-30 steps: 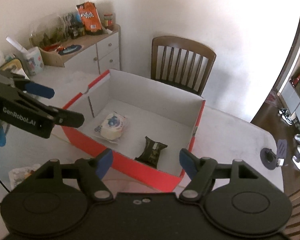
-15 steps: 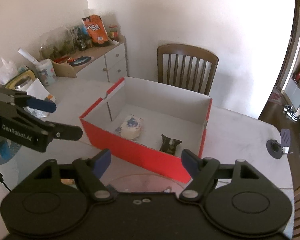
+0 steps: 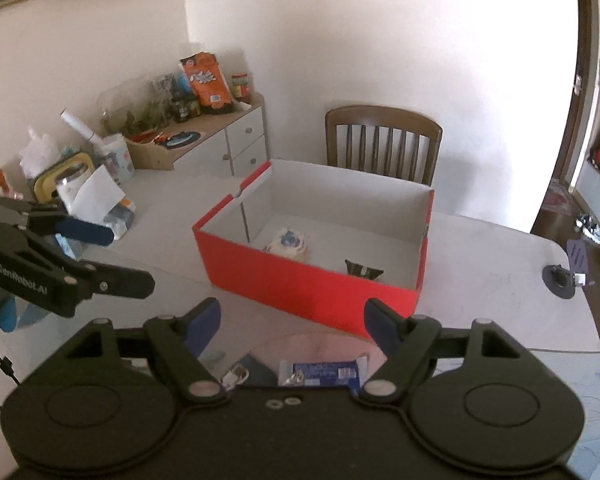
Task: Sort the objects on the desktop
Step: 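Withdraw both grippers from the box back toward the snack pile, then grasp the white-and-grey paper bag with the left gripper while the right gripper grasps the silver foil packet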
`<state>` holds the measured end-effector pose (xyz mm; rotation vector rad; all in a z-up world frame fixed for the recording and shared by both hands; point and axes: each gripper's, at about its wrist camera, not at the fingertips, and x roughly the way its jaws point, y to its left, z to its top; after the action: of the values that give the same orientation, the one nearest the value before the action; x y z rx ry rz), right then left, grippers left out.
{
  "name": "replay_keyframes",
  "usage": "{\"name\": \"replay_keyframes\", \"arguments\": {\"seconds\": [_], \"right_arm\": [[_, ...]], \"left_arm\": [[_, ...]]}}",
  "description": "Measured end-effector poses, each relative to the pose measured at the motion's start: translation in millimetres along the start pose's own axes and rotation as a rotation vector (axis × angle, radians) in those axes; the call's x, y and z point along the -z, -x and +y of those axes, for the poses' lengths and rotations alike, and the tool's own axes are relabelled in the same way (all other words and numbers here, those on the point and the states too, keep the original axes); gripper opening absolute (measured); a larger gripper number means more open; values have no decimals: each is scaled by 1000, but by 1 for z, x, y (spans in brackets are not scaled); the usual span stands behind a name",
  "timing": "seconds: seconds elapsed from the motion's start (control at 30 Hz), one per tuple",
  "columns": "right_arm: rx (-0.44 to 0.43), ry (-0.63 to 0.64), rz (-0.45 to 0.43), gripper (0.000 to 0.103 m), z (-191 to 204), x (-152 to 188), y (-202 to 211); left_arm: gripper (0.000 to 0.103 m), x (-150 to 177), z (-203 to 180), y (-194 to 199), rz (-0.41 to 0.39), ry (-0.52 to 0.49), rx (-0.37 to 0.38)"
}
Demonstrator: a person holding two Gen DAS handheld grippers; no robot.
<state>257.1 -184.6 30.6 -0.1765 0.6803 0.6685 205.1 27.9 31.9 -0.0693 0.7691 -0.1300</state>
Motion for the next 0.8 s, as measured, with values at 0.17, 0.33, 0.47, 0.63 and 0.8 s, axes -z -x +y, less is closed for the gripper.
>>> {"name": "replay_keyframes", "arguments": {"seconds": [0.17, 0.33, 0.47, 0.63, 0.8], "right_arm": [[13, 5, -38, 79, 11, 17, 8], [20, -16, -35, 79, 15, 32, 6], [36, -39, -17, 79, 14, 45, 3], [67, -62, 5, 79, 10, 58, -2], [93, -79, 23, 79, 5, 69, -6]], "left_arm": [[103, 24, -7, 12, -25, 0, 15], [103, 48, -14, 19, -30, -22, 5], [103, 65, -18, 20, -20, -39, -1], [103, 82, -22, 18, -5, -29, 10], [103, 95, -26, 14, -6, -46, 2]]}}
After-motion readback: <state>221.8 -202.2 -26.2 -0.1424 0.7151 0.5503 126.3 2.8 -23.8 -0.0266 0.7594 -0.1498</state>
